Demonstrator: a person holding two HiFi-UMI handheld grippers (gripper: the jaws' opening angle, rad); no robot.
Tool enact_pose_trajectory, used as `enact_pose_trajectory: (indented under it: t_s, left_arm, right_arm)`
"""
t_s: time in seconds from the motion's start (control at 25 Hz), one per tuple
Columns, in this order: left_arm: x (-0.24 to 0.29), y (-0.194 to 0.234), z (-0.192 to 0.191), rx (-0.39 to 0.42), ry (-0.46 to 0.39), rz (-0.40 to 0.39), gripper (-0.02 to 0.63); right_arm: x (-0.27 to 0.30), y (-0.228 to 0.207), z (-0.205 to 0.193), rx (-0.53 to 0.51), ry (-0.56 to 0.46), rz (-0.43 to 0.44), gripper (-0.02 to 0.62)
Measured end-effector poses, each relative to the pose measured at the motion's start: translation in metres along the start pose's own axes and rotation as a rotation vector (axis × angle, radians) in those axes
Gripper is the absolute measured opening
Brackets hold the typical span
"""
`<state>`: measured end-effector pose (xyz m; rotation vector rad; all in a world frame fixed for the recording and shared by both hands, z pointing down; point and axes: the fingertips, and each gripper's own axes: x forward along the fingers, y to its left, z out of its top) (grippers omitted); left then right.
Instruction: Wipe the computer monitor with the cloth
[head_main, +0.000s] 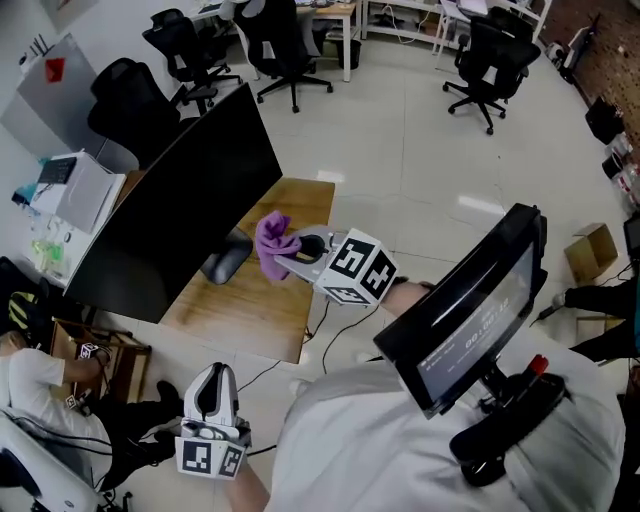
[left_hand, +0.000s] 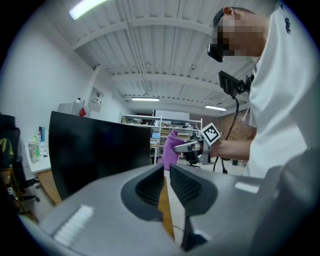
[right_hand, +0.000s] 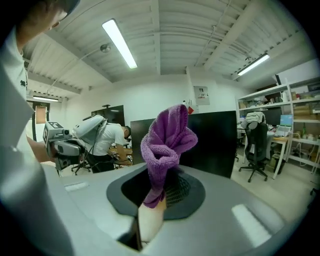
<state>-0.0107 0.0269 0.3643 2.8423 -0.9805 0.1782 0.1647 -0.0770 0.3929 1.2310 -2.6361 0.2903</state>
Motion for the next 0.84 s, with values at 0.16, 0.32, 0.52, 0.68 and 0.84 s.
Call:
enact_pose_trajectory:
  t_s: [0.16, 0.32, 0.52, 0.68, 0.84]
  left_arm:
    - [0.012, -0.024, -0.01, -0.009, -0.007, -0.025, 0.057]
    - [0.01, -0.038, -0.04, -0.006, -0.013, -0.023, 0.057]
    - [0.006, -0.033, -0.077, -0.011, -0.018, -0.022, 0.057]
    - [0.008, -0.008, -0.069, -0.018, -0.002, -0.044, 0.057]
    - [0.011, 0.01, -0.058, -0.021, 0.0, -0.049, 0.057]
  right_arm:
    - [-0.028, -0.014, -0.027, -0.003, 0.001, -0.041, 0.048]
    - [-0.038, -0.009, -0.062, -0.018, 0.005, -0.057, 0.048]
    - [-0.028, 0.0, -0.095, -0.041, 0.022, -0.059, 0.048]
    - [-0.007, 0.0, -0.085, -0.027, 0.037, -0.068, 0.048]
    - [0.009, -0.001, -0.074, -0.022, 0.04, -0.07, 0.048]
